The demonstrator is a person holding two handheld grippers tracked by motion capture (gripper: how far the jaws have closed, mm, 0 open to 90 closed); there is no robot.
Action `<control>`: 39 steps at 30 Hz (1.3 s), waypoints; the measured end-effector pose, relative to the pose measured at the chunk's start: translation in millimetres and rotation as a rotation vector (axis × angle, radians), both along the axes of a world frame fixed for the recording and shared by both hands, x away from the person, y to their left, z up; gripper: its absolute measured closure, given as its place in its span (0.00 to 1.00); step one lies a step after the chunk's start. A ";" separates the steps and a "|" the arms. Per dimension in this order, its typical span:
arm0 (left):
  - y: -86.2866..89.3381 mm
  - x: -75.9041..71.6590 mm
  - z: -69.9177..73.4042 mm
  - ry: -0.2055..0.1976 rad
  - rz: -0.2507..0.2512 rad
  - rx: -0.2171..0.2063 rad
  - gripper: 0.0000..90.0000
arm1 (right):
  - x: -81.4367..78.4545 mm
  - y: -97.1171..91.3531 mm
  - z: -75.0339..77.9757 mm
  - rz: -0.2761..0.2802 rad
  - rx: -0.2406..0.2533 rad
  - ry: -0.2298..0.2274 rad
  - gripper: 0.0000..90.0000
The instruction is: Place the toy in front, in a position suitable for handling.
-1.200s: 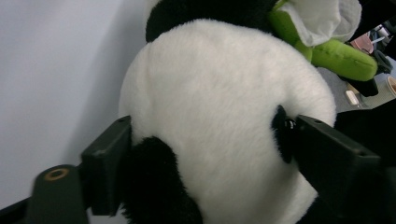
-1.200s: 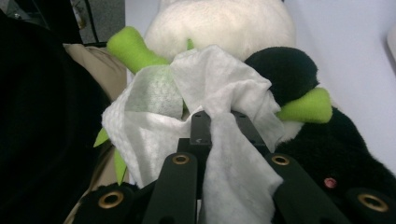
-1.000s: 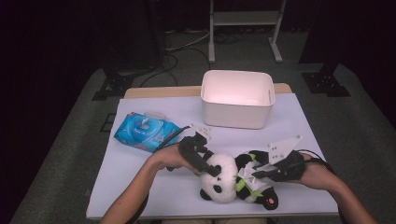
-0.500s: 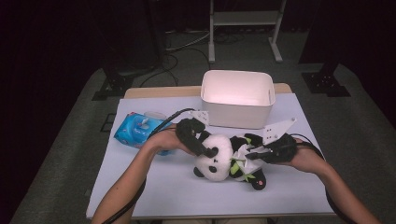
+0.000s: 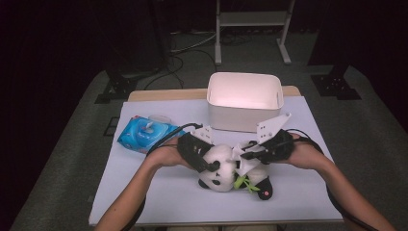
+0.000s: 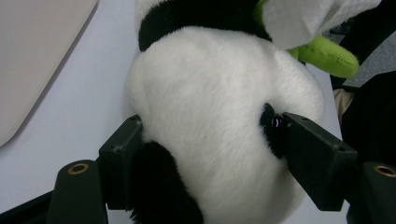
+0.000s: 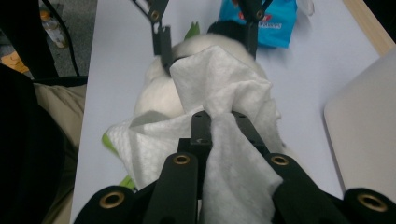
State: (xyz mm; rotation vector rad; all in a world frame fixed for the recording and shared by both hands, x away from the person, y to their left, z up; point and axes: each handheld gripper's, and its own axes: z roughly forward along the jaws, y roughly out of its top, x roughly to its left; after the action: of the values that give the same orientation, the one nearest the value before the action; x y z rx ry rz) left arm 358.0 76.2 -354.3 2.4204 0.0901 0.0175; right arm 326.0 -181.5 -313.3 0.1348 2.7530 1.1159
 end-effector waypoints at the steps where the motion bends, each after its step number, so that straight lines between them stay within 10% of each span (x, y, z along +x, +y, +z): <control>1: -0.4 -1.3 0.3 -0.008 -0.004 0.001 0.30 | 1.4 3.4 1.4 0.000 -0.003 0.003 0.90; 12: -7.3 -10.8 5.0 -0.062 -0.059 -0.009 0.30 | 14.9 19.1 6.4 0.000 -0.085 0.003 0.89; 32: -0.1 -13.1 -8.0 0.146 0.014 -0.013 0.11 | -16.4 14.3 -19.4 0.039 -0.073 0.062 0.89; 39: 4.7 -15.5 -8.3 0.134 -0.003 -0.051 0.33 | -22.4 16.7 -16.6 0.042 -0.042 0.014 0.89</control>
State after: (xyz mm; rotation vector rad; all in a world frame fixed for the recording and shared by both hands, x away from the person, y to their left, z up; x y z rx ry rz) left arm 342.5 80.9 -362.6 2.3687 0.1462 -0.1463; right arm 303.6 -164.8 -329.9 0.0807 2.8017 1.0706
